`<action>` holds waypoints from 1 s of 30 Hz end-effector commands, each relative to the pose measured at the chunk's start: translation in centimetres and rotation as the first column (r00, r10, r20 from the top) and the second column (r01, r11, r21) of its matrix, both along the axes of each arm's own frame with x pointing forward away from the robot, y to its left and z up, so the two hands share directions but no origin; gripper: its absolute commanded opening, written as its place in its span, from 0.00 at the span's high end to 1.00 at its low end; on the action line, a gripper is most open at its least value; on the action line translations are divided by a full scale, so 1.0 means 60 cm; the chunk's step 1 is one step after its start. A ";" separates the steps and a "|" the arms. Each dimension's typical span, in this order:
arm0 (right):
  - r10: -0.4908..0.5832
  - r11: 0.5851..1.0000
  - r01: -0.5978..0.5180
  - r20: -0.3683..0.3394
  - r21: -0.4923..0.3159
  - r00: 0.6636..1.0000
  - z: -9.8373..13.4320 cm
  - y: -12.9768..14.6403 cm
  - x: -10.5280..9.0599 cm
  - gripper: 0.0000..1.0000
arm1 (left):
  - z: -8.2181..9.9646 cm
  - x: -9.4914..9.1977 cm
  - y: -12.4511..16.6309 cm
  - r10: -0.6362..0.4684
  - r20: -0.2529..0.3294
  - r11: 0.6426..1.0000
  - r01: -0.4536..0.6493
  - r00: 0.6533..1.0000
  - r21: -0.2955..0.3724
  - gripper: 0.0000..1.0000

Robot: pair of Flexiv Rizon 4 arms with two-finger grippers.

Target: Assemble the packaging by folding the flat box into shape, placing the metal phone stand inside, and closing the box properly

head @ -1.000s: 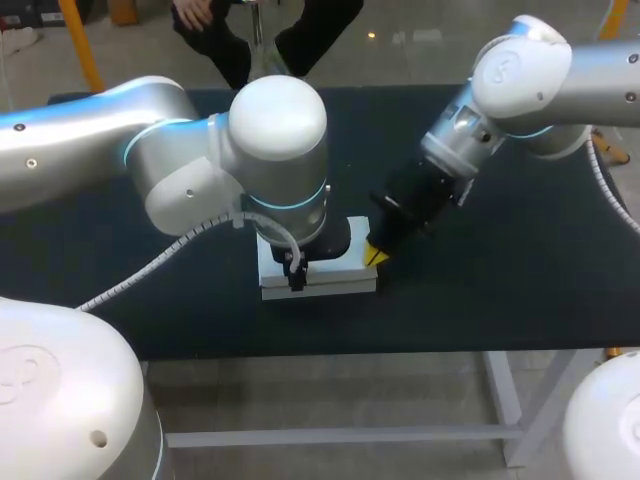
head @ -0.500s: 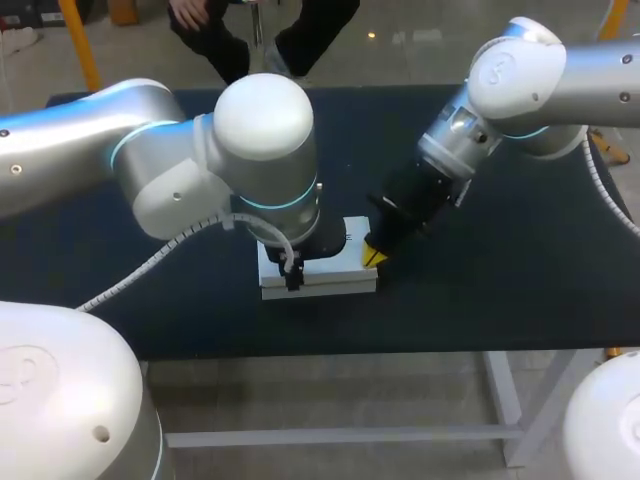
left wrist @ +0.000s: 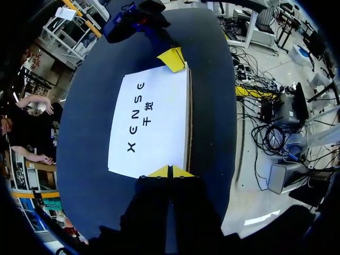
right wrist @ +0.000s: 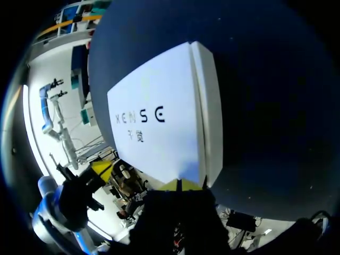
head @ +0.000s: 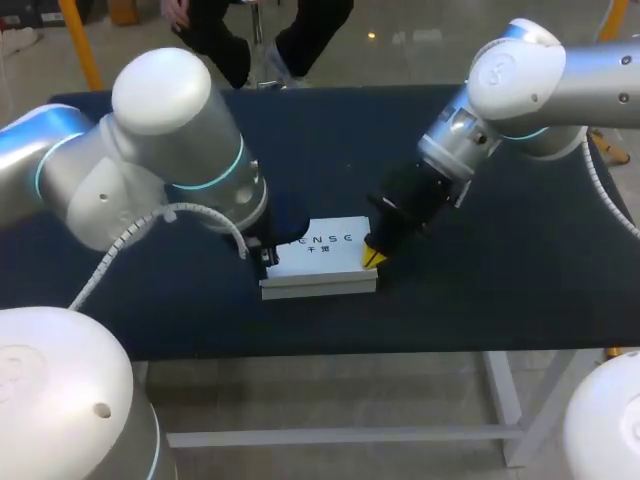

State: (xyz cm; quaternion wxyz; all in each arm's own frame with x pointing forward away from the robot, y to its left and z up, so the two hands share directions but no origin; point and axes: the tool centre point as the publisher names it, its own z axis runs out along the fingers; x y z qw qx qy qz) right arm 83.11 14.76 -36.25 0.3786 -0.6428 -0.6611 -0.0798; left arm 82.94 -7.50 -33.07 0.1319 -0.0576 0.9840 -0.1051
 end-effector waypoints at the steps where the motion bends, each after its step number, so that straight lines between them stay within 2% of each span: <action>1: 0.003 1.000 -0.003 -0.003 0.001 1.000 -0.005 0.001 0.001 1.00 | -0.027 0.017 -0.004 -0.018 -0.020 0.999 0.018 1.000 -0.036 1.00; 8: 0.002 1.000 -0.002 -0.007 -0.001 1.000 -0.007 0.002 0.002 1.00 | -0.042 0.016 -0.009 -0.032 -0.047 0.999 0.031 0.998 -0.036 1.00; 21: 0.000 1.000 0.000 -0.030 -0.004 1.000 -0.026 0.002 0.006 1.00 | -0.062 0.011 -0.005 -0.026 -0.054 0.999 0.025 0.998 -0.022 1.00; 30: -0.007 1.000 0.007 -0.052 -0.002 0.999 -0.039 -0.001 0.006 1.00 | -0.083 0.009 -0.002 -0.028 -0.072 0.999 0.026 0.997 -0.040 1.00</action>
